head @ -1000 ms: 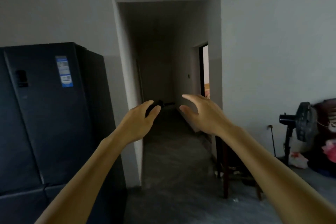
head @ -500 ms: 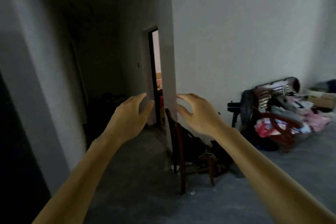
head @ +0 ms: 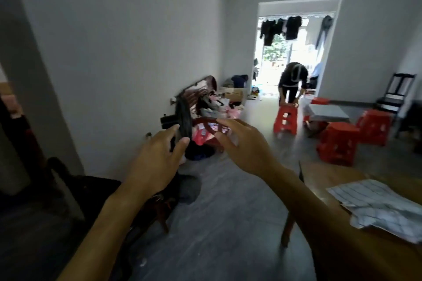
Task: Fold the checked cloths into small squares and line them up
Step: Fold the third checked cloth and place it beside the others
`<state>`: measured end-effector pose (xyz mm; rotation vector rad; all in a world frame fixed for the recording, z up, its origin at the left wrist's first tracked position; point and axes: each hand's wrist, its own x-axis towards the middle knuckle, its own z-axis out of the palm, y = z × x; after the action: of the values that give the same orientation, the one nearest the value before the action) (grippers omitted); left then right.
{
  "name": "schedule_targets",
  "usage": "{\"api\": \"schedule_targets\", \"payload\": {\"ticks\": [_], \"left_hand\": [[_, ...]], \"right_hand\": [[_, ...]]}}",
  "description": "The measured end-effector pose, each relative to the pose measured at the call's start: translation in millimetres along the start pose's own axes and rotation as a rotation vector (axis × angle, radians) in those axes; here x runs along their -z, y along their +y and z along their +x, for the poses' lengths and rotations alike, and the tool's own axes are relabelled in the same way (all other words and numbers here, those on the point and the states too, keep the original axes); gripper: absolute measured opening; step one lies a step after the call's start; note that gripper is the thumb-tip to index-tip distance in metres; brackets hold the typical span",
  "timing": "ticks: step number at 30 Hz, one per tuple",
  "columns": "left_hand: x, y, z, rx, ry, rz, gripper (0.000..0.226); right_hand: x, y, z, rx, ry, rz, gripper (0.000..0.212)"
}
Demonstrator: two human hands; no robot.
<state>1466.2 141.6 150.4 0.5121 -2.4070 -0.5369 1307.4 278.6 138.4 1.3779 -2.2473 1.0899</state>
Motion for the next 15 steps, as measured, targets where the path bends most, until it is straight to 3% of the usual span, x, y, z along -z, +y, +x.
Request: {"api": "schedule_targets", "payload": {"ticks": [8,15], "left_hand": [[-160,57,116,-0.314,-0.198,-0.202,0.065],[-296,149,185,-0.533,-0.373,-0.282,0.051]], "right_hand": [[38,142,-23,-0.347,0.133,-0.216,0.045],[108,270,-37,-0.608,0.324,-0.279,0.046]]}}
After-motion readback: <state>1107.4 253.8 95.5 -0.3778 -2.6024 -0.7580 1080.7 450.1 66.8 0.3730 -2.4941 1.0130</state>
